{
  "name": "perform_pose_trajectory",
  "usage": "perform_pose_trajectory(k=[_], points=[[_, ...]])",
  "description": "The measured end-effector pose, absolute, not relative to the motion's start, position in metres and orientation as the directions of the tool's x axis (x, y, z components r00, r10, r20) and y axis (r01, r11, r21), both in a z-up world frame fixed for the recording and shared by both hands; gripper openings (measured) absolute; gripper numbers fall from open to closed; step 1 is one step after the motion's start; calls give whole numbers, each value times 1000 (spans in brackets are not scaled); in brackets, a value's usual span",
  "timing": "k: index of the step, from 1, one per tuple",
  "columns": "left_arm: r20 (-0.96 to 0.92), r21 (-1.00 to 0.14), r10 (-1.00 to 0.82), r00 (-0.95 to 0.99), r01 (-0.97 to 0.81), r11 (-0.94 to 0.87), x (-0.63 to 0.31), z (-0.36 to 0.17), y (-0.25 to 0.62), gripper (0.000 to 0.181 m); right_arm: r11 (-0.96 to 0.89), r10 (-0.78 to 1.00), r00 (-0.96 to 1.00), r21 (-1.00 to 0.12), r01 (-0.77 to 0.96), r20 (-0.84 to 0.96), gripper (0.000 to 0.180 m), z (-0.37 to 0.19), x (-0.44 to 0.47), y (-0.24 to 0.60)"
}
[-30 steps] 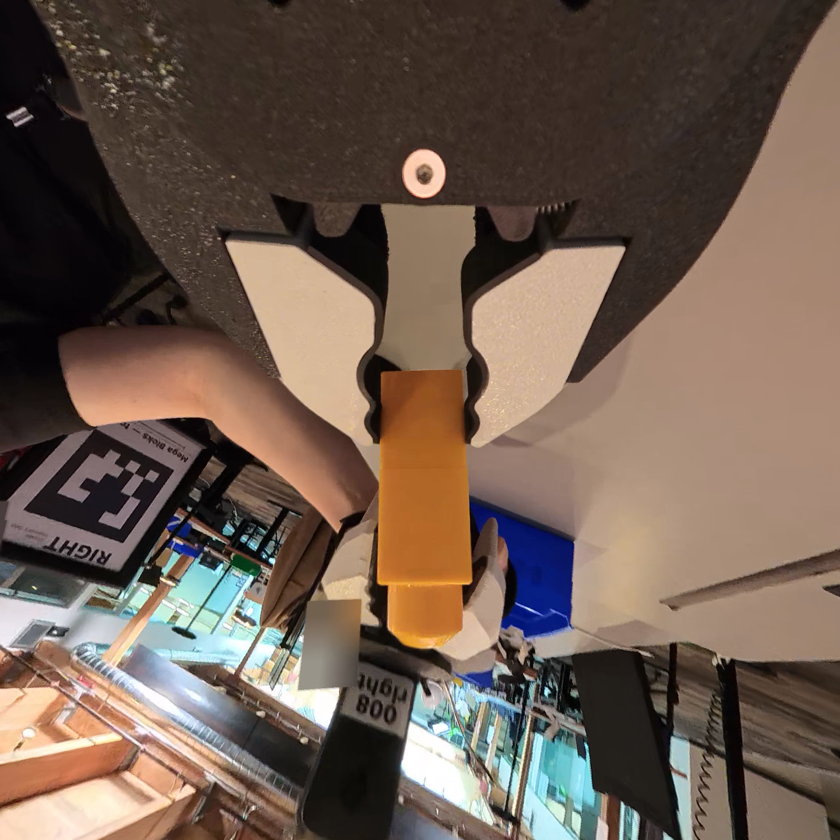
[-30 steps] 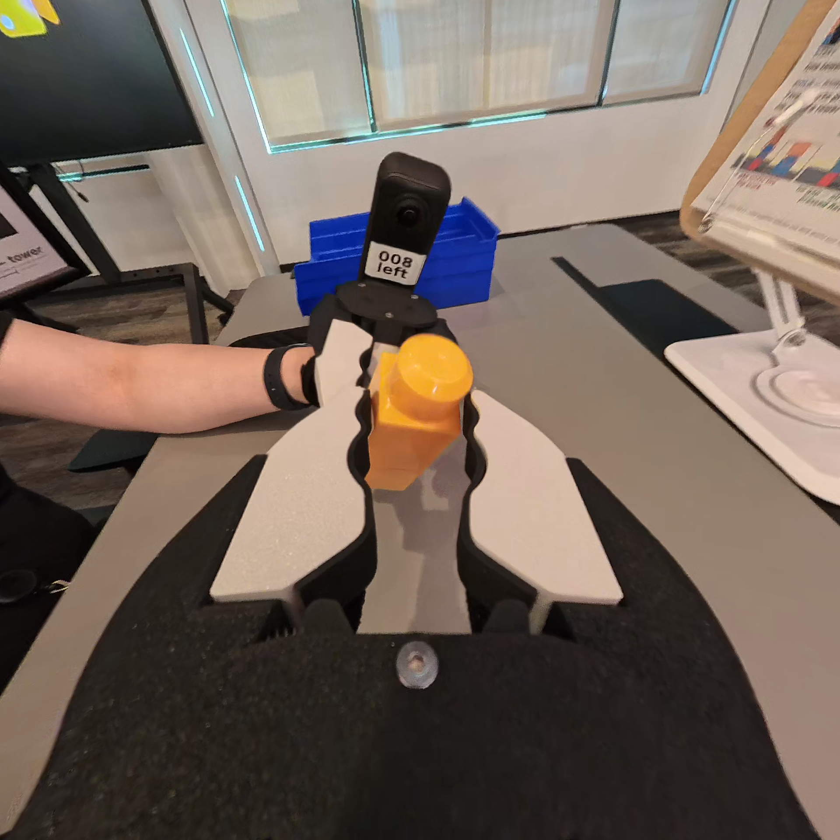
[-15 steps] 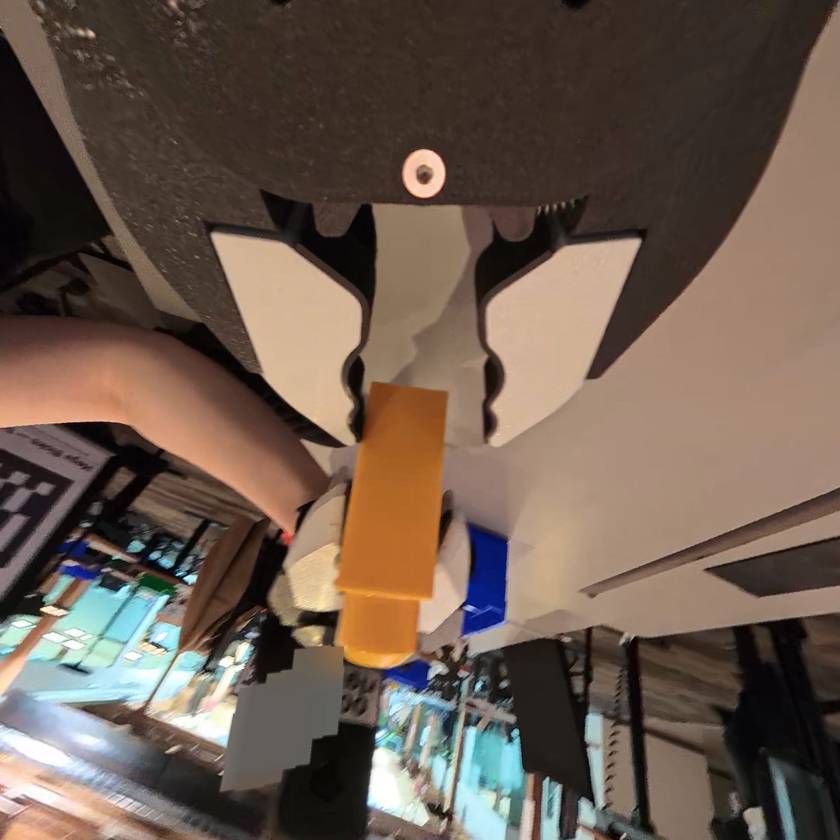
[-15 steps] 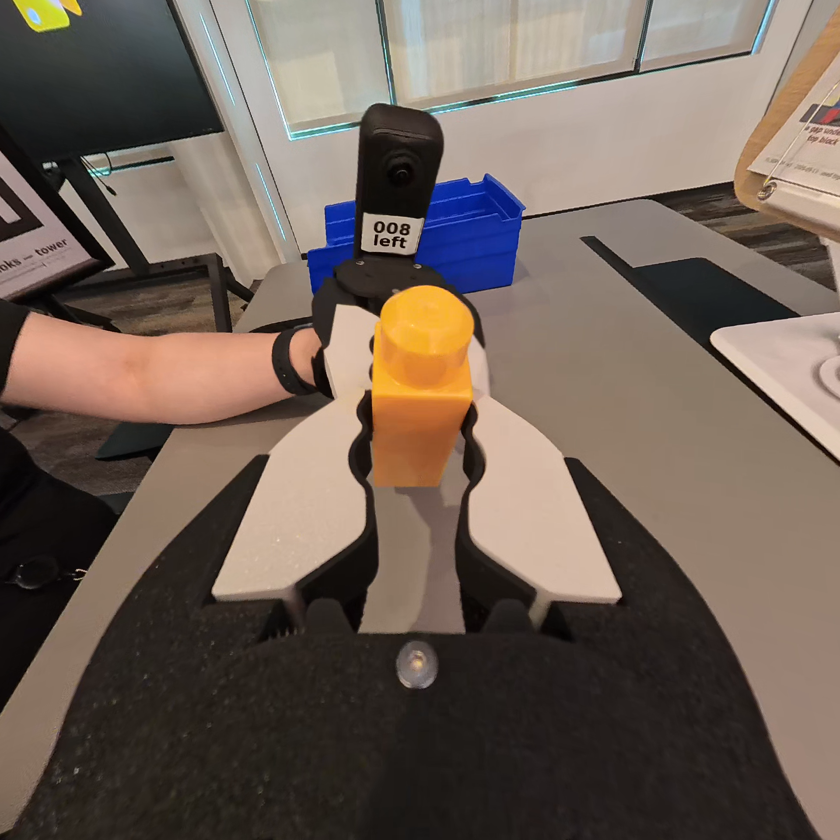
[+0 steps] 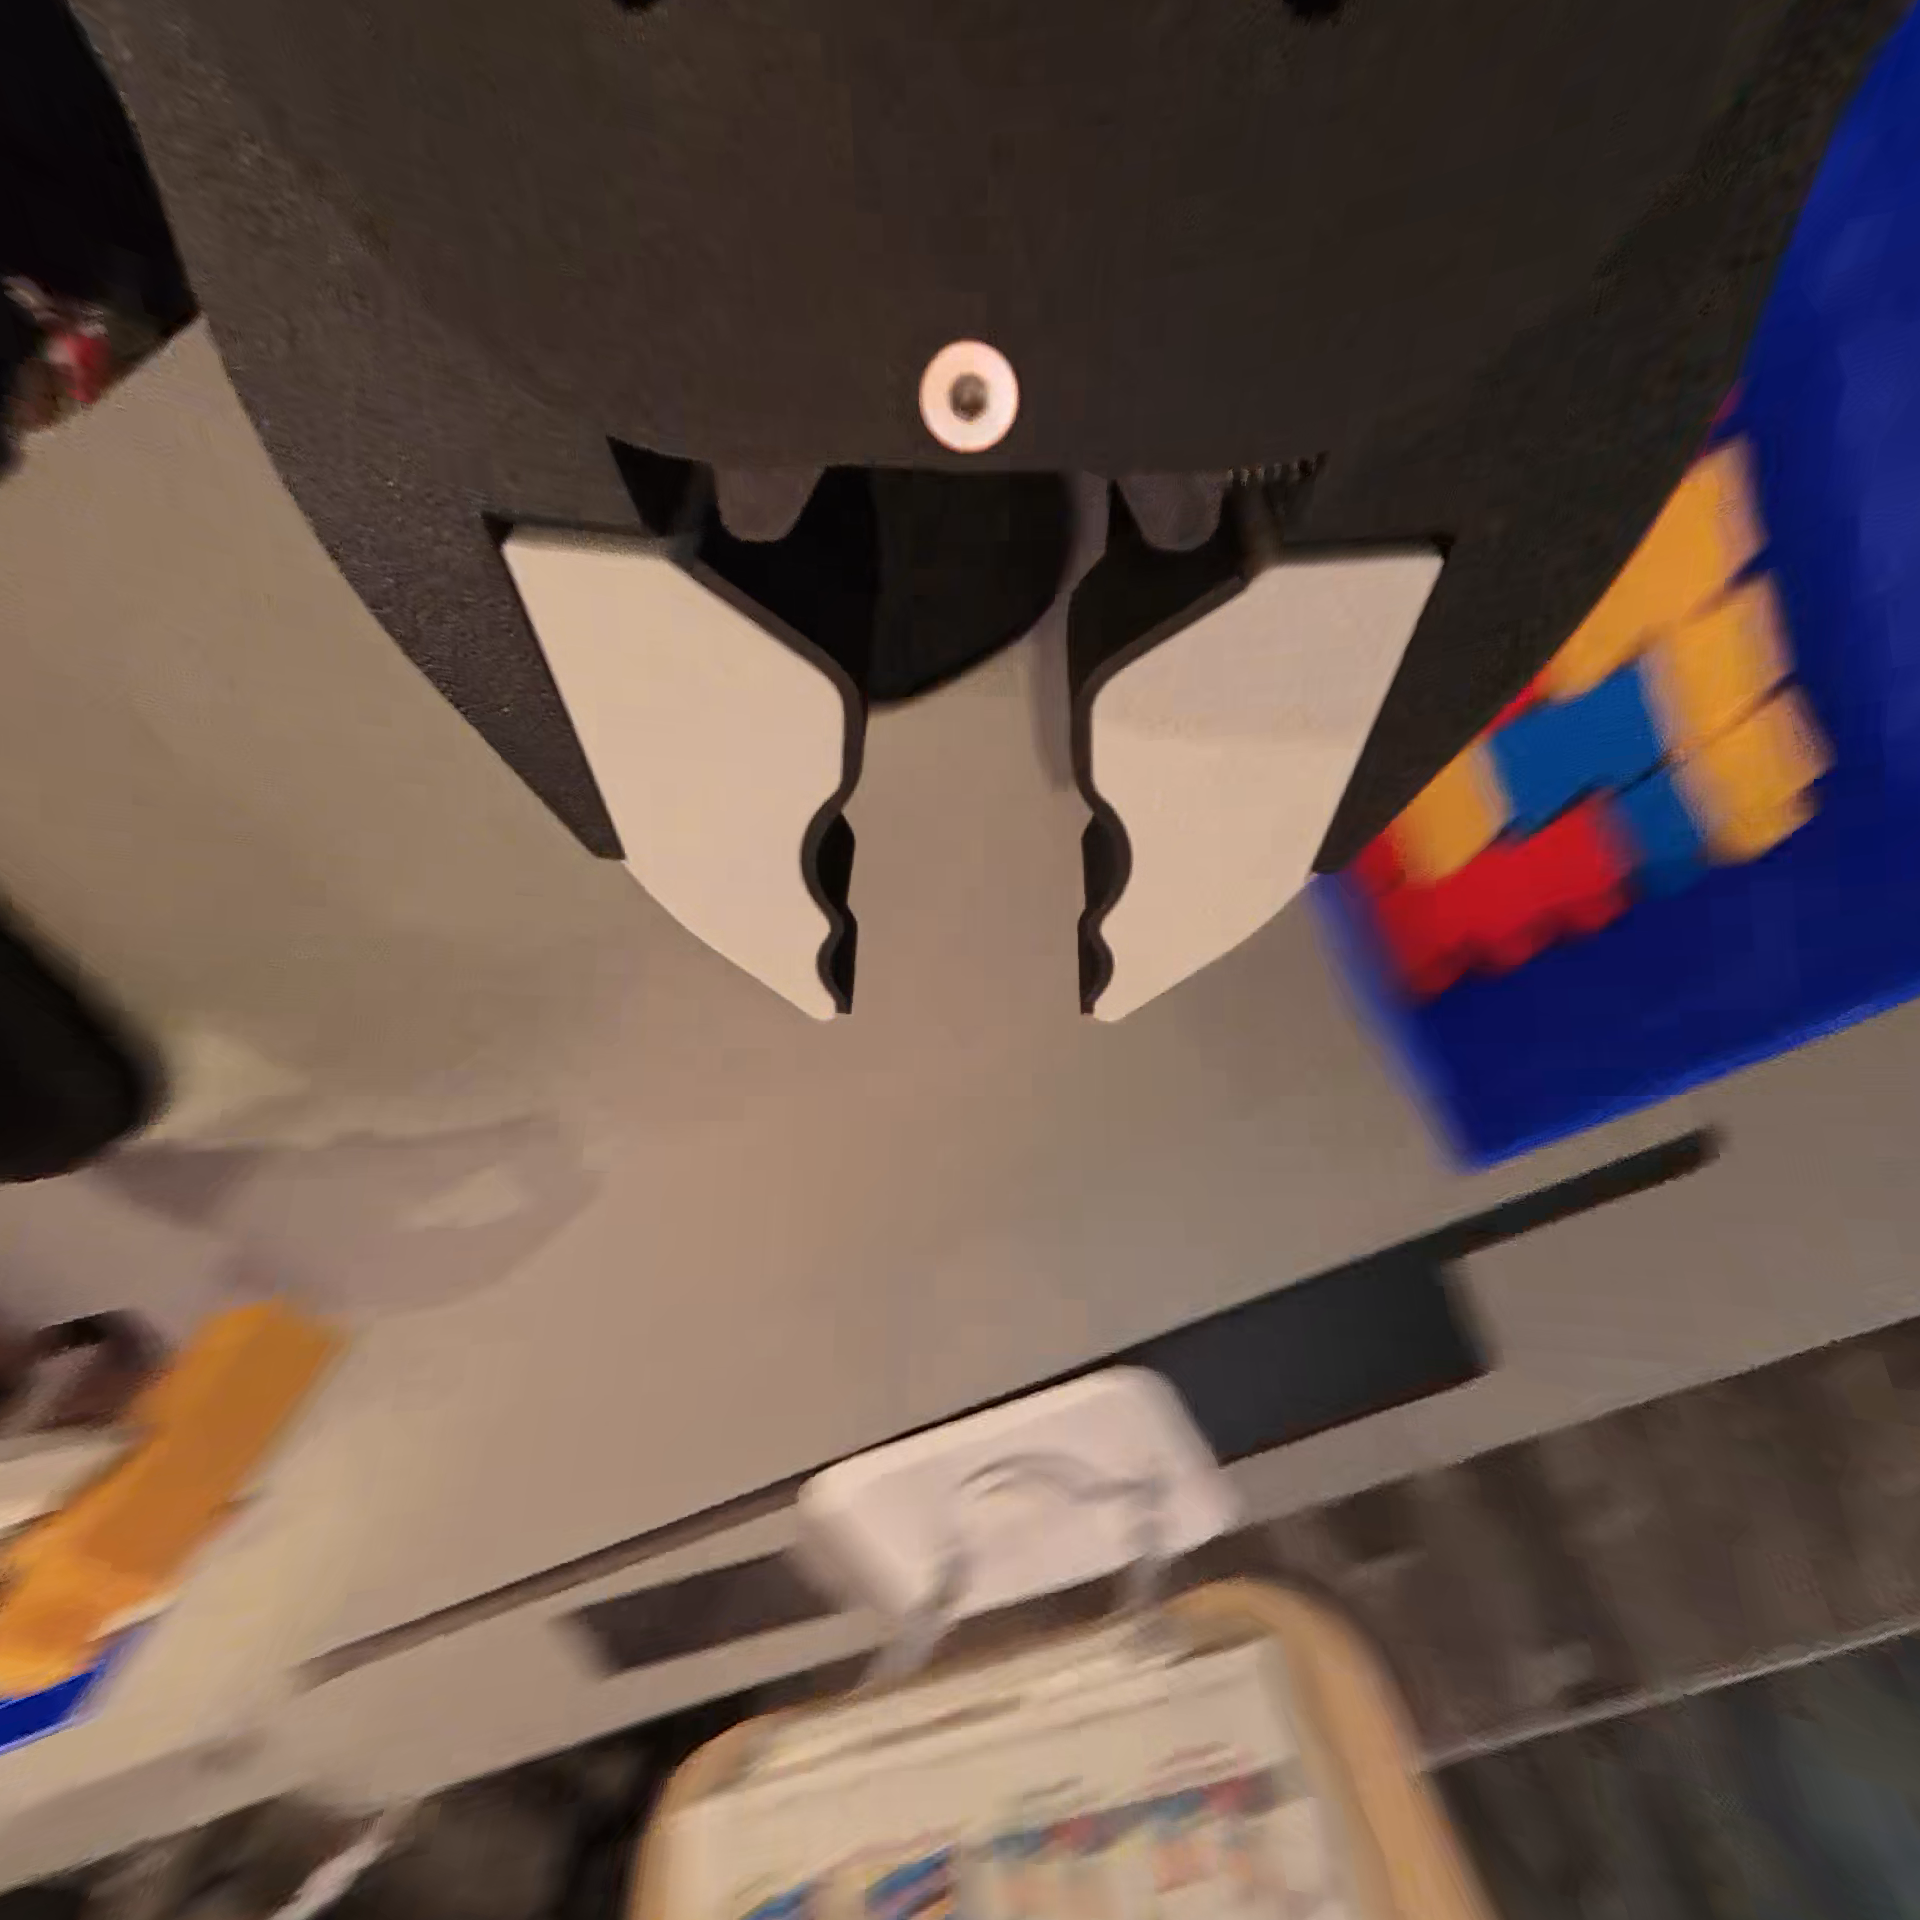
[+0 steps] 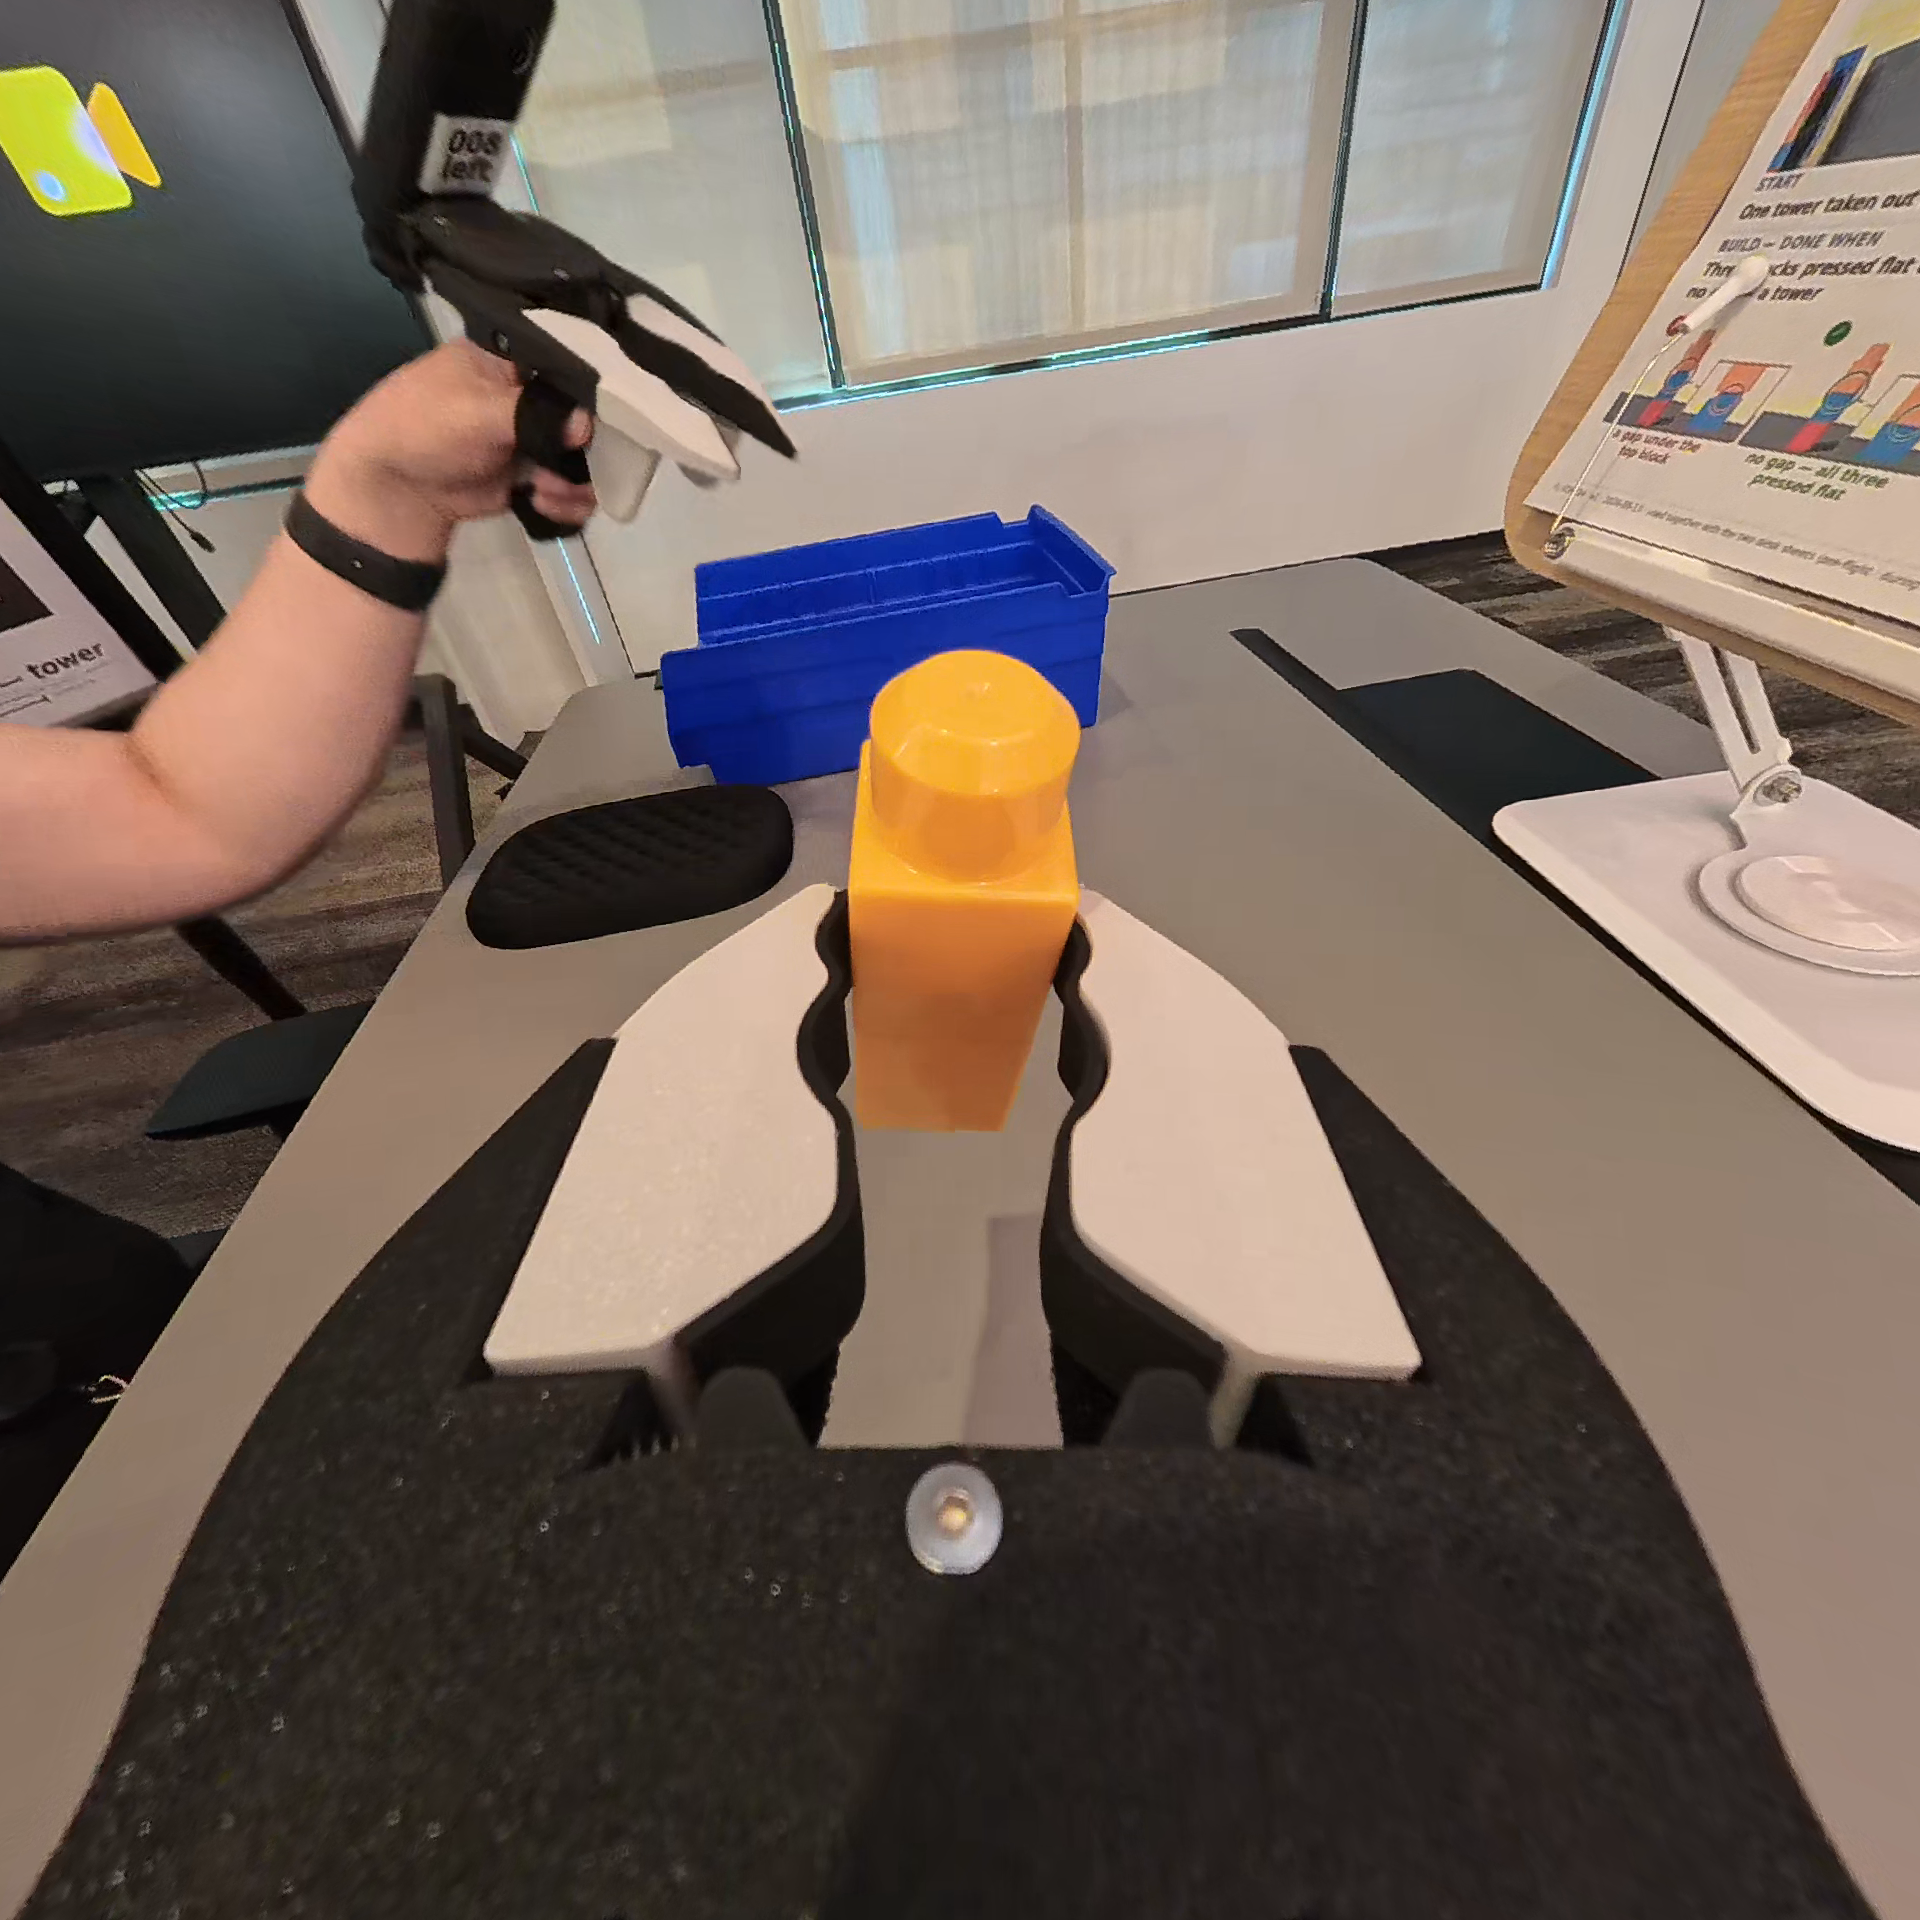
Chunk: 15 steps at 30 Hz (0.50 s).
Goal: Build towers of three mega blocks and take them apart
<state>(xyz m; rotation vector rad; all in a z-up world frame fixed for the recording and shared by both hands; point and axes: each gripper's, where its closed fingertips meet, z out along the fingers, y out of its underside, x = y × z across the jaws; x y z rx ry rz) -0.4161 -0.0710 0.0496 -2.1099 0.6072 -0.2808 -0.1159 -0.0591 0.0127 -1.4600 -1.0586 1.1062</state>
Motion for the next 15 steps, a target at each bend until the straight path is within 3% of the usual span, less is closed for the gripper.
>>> perform_pose_trajectory(k=[3,8,15], points=[[-103,-696,-295,950,-281,-661,-521,36,-82,37,-146,970,205,-987,70,-129,36,12,-117,-59],[-3,-366,-195,981,-182,-913,-599,-42,-114,25,-168,967,212,-981,95,-144,36,2,-122,-57],[-126,-202,-122,985,-146,-968,-638,-85,-118,15,-188,963,215,-975,115,-160,36,-5,-122,-55]])
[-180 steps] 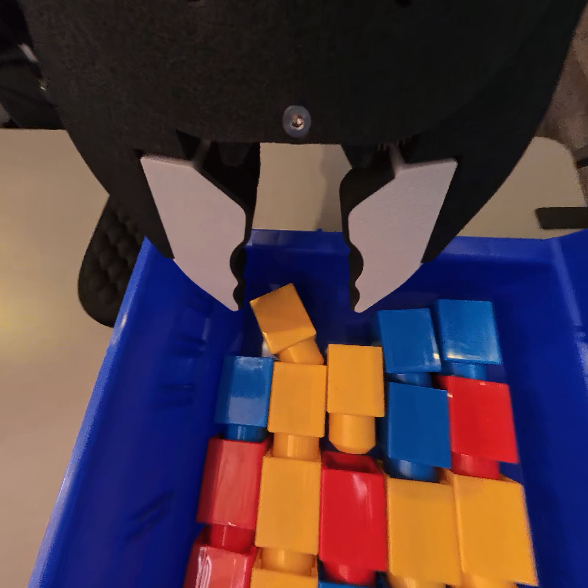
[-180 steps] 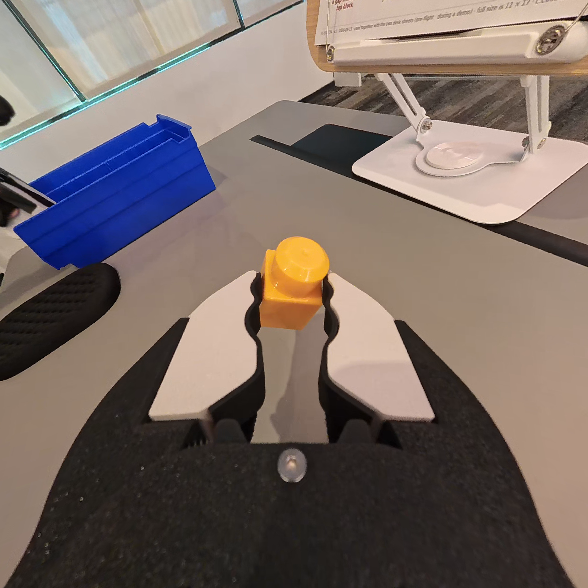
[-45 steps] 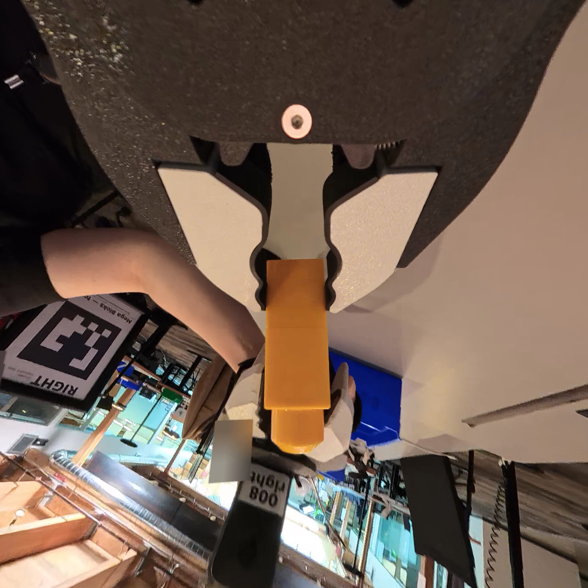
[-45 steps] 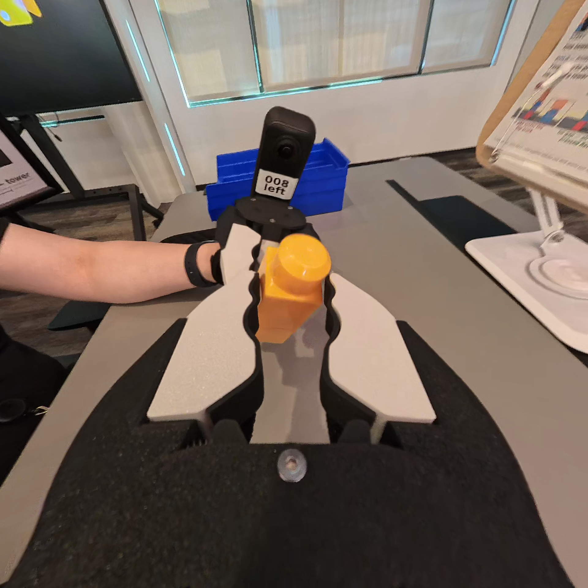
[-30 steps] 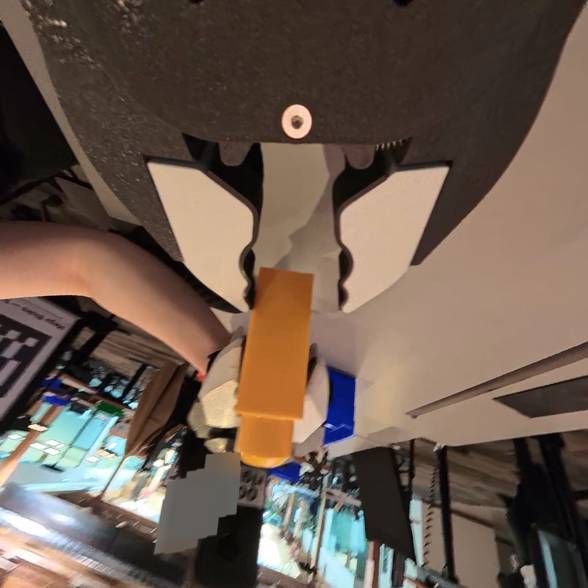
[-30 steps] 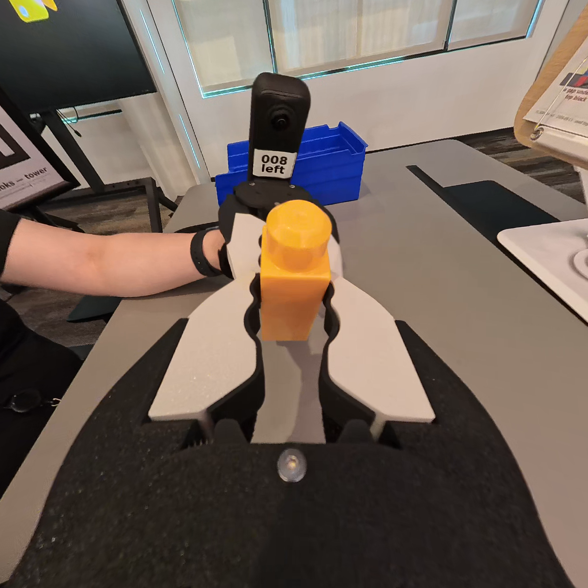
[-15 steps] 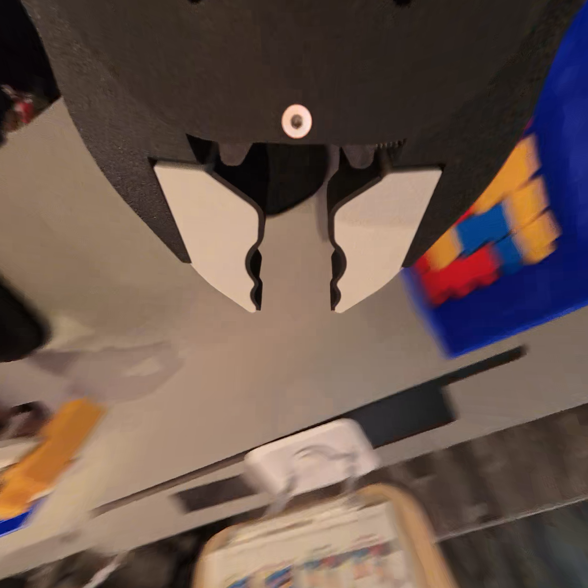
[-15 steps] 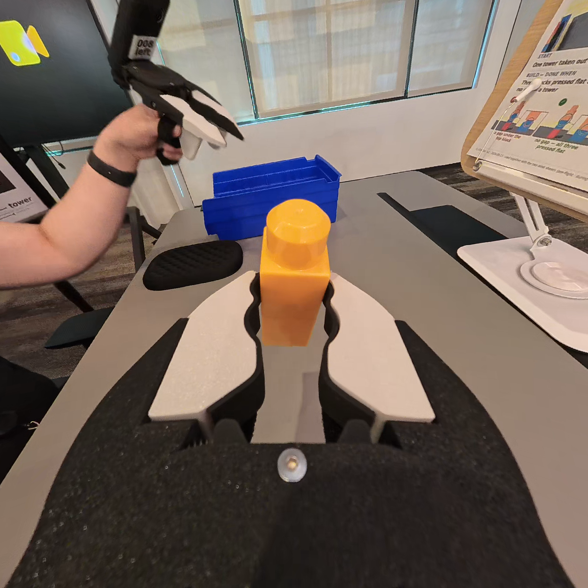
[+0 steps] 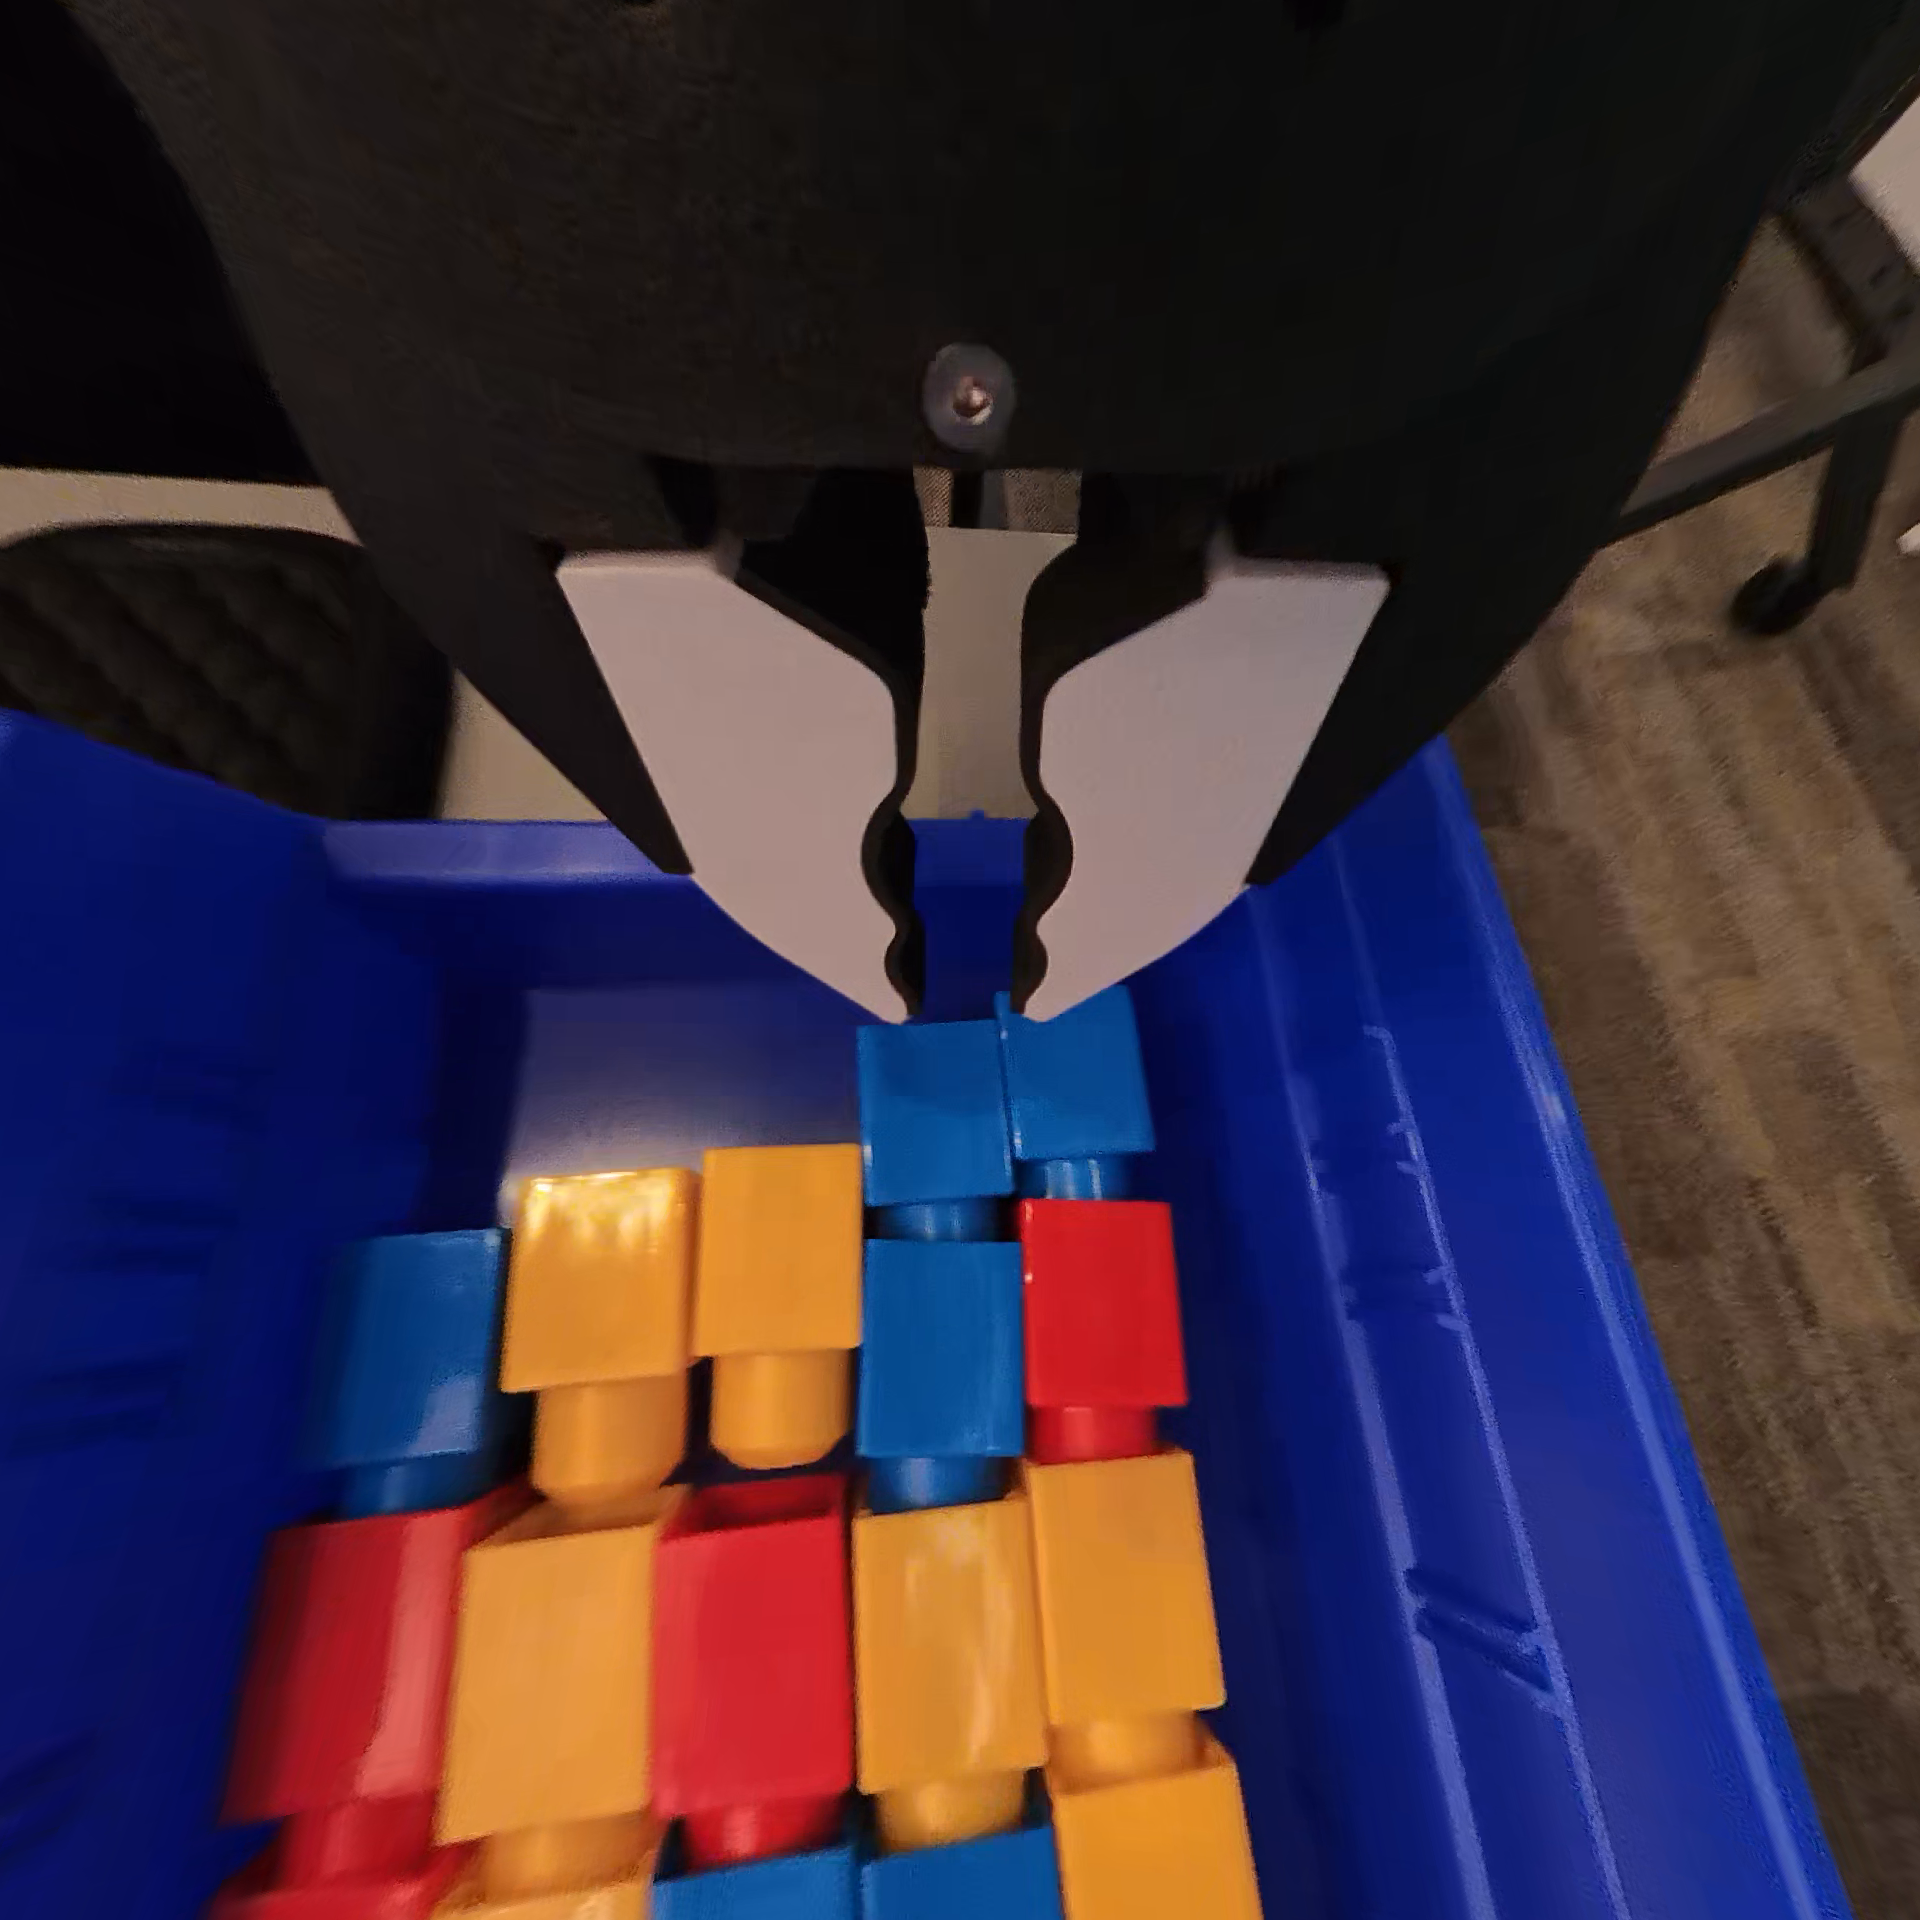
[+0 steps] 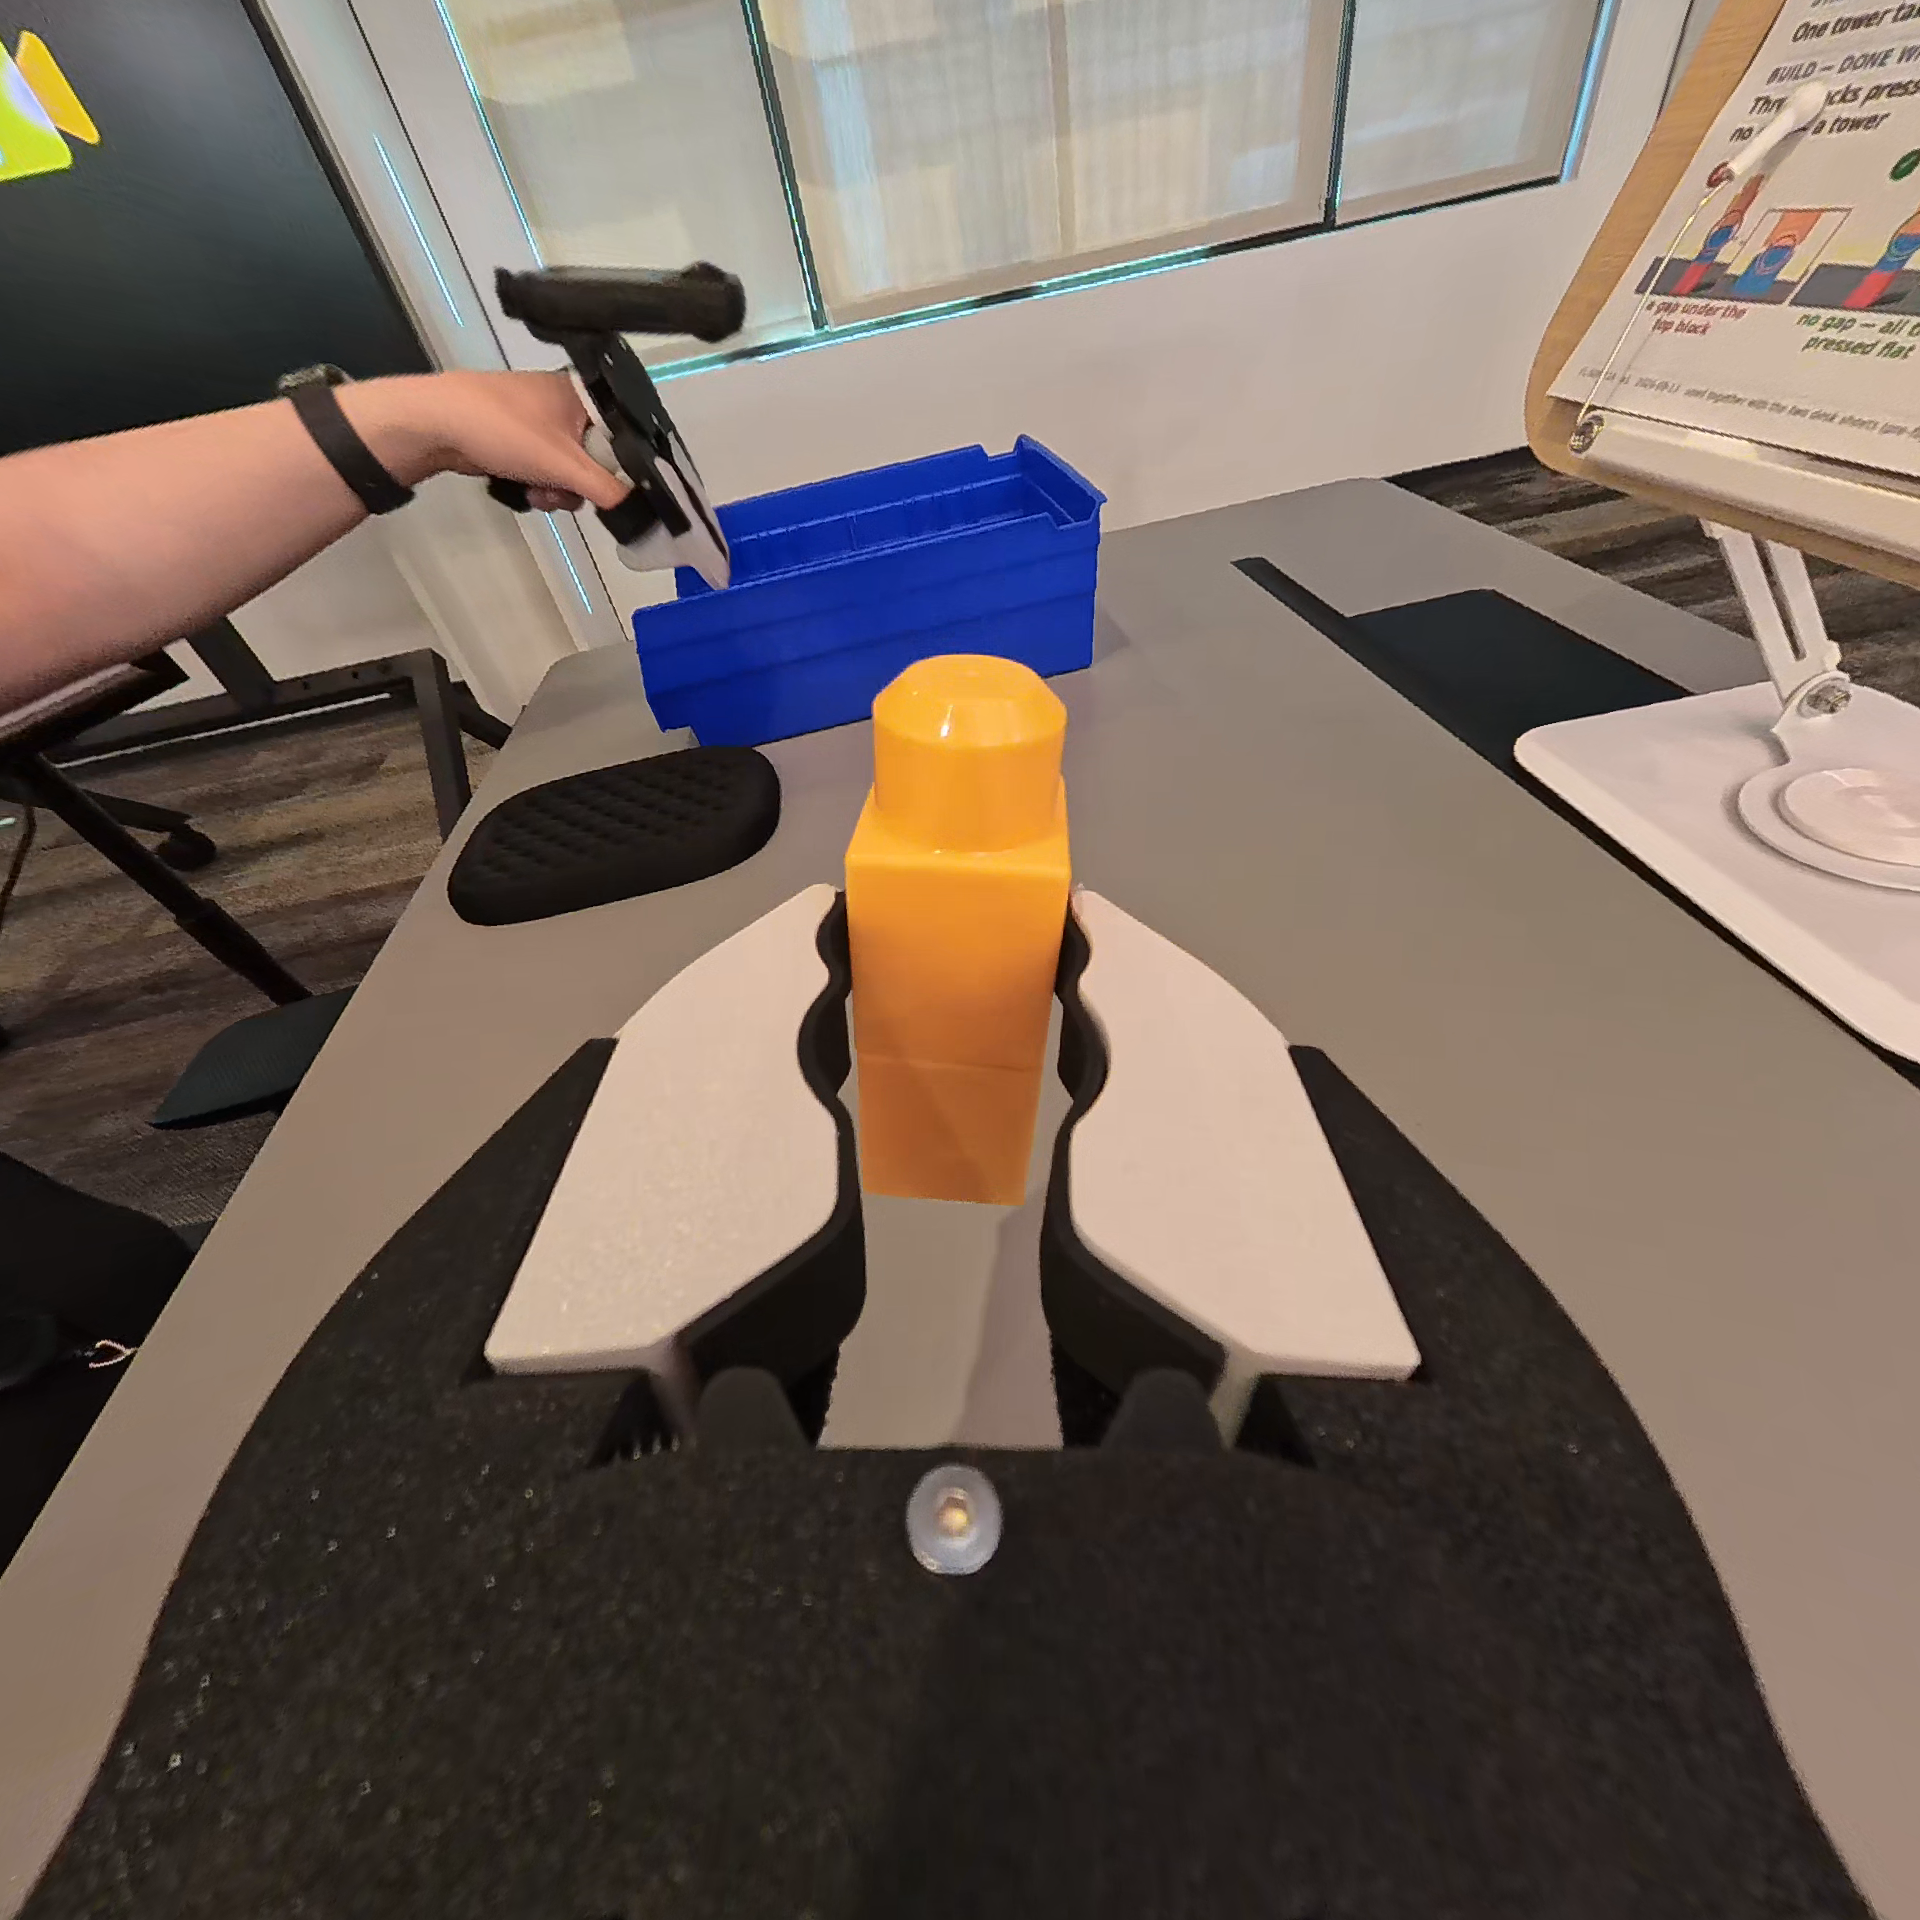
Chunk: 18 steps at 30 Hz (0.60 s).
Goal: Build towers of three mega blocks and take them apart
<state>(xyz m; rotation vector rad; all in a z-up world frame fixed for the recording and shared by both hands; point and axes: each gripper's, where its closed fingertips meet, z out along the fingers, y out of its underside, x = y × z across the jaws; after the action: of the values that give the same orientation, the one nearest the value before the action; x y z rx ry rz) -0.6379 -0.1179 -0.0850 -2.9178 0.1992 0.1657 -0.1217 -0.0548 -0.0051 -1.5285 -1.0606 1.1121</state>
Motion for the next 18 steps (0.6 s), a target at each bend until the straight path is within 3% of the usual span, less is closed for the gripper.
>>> perform_pose_trajectory(k=[8,18], points=[[-334,-41,-168,927,-193,-980,-666,-109,-110,13,-196,963,211,-974,110,-170,36,-5,-118,-56],[-135,-92,-107,985,-120,-989,-657,-116,-107,13,-199,965,203,-969,144,-168,36,-10,-122,-57]])
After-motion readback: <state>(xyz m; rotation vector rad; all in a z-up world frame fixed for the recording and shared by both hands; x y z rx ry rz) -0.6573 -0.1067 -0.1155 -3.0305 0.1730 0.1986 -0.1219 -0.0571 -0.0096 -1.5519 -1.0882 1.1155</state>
